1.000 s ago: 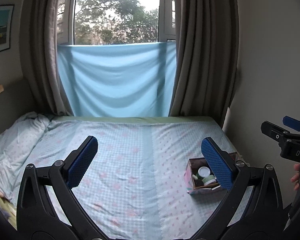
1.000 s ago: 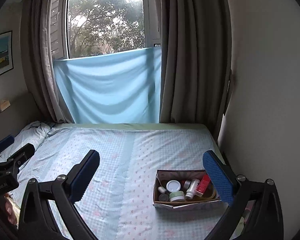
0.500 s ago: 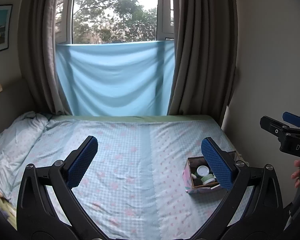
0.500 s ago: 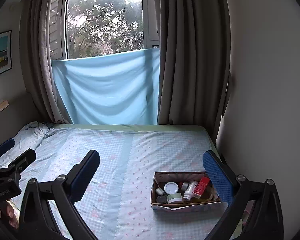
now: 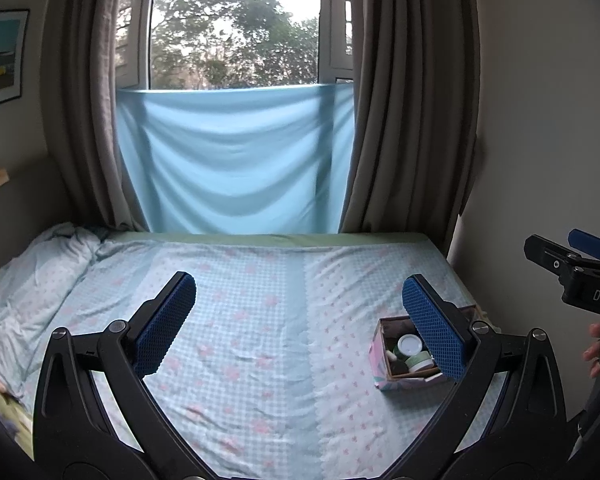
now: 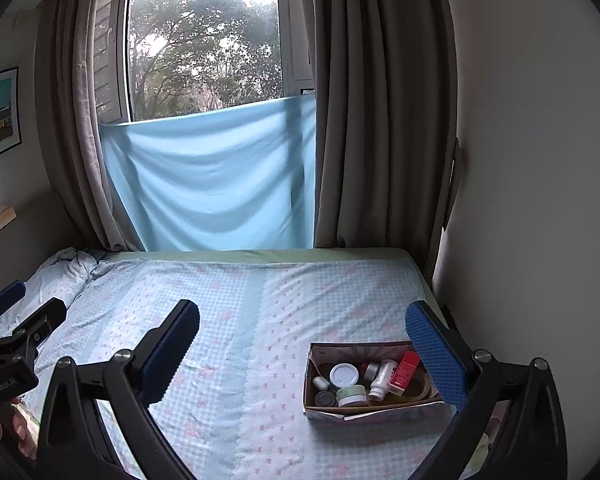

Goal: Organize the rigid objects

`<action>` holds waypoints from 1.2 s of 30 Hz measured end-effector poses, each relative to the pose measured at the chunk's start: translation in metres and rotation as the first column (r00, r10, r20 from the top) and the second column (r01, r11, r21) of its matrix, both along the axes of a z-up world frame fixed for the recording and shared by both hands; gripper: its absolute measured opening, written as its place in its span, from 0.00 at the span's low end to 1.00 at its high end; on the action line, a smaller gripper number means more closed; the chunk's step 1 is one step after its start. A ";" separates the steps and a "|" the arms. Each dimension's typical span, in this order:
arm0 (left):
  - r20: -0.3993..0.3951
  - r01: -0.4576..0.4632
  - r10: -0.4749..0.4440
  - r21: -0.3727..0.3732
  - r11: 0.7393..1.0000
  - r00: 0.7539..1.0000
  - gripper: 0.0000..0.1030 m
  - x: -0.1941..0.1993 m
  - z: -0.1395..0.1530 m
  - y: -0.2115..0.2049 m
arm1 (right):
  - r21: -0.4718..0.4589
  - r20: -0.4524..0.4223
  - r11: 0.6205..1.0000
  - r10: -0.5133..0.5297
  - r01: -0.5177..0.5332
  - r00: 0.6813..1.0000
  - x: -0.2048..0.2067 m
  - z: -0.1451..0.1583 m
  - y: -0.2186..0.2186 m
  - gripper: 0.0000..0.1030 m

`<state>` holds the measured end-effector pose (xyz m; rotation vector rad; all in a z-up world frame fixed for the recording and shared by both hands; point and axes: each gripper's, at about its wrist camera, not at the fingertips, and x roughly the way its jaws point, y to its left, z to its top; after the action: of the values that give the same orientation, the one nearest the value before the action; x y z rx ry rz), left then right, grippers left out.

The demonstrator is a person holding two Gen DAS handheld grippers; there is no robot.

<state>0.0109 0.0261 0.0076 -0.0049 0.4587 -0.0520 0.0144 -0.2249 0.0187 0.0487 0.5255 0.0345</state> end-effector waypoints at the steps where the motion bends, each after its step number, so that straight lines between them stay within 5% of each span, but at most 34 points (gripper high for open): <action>1: -0.001 0.000 0.000 -0.002 1.000 1.000 1.00 0.001 0.000 0.000 | 0.000 0.001 1.000 0.001 -0.001 1.000 0.001 -0.001 0.000 1.00; 36: 0.001 0.028 -0.028 0.027 0.999 1.000 1.00 0.023 -0.001 -0.011 | -0.011 -0.014 1.000 -0.026 0.026 1.000 0.015 -0.002 -0.001 1.00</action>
<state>0.0342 0.0152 0.0063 0.0281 0.4581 -0.0729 0.0291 -0.2254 0.0167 0.0455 0.5390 0.0057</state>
